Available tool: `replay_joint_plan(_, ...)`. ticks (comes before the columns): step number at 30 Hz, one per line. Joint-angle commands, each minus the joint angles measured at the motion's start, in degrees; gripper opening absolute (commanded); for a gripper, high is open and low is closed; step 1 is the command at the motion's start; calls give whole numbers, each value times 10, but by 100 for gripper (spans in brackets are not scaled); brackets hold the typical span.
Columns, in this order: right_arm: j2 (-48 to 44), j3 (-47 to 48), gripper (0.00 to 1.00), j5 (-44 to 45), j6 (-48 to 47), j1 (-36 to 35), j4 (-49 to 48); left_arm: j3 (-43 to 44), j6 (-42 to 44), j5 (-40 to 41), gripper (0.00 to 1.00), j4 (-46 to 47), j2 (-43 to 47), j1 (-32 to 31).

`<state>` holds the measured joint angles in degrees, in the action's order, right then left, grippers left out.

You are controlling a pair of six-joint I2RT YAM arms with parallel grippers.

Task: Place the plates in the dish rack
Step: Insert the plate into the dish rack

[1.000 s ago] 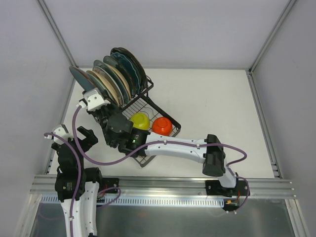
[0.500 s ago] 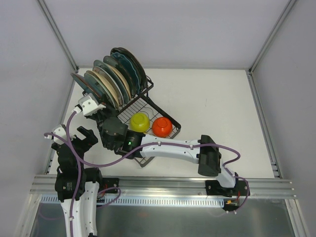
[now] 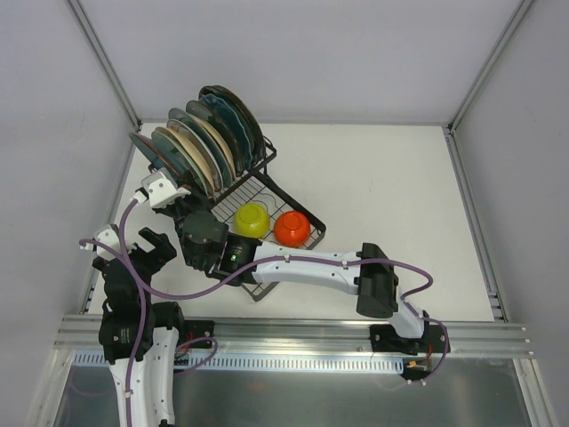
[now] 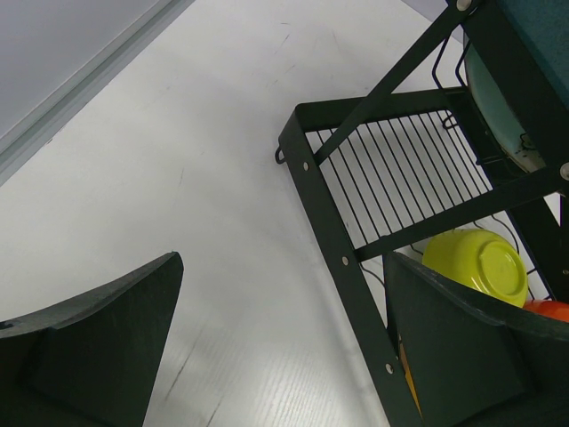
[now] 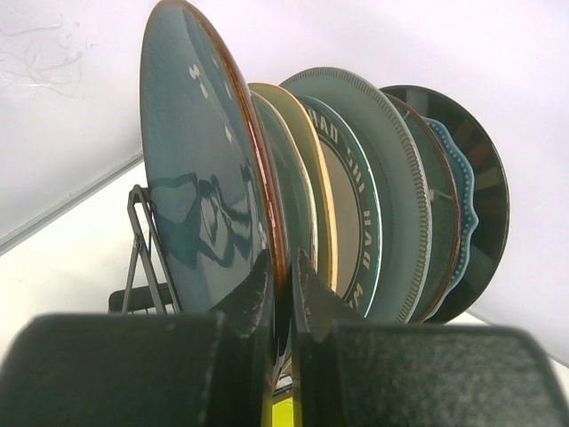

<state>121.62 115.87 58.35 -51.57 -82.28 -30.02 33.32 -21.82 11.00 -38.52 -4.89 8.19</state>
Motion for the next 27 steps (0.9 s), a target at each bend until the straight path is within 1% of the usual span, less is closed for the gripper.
replay_joint_plan(1, -31, 61, 1, 6, 25, -2, -68, 9, -7, 2, 99, 6, -7, -5)
replay_joint_plan(3, -27, 66, 2, 9, 25, -2, -65, 9, -7, 2, 99, 6, -7, -5)
replay_joint_plan(5, -26, 66, 6, 8, 28, -2, -58, 9, -7, 2, 99, 6, -7, -5)
replay_joint_plan(7, -28, 66, 8, 8, 34, -2, -54, 9, -8, 2, 99, 6, -7, -5)
replay_joint_plan(11, -31, 66, 14, 7, 35, -2, -45, 9, -7, 2, 99, 6, -6, -5)
replay_joint_plan(22, -34, 59, 19, 7, 45, -2, -31, 9, -7, 2, 99, 6, -7, -5)
replay_joint_plan(27, -56, 38, 29, -1, 57, -2, -29, 9, -6, 2, 99, 6, -7, -5)
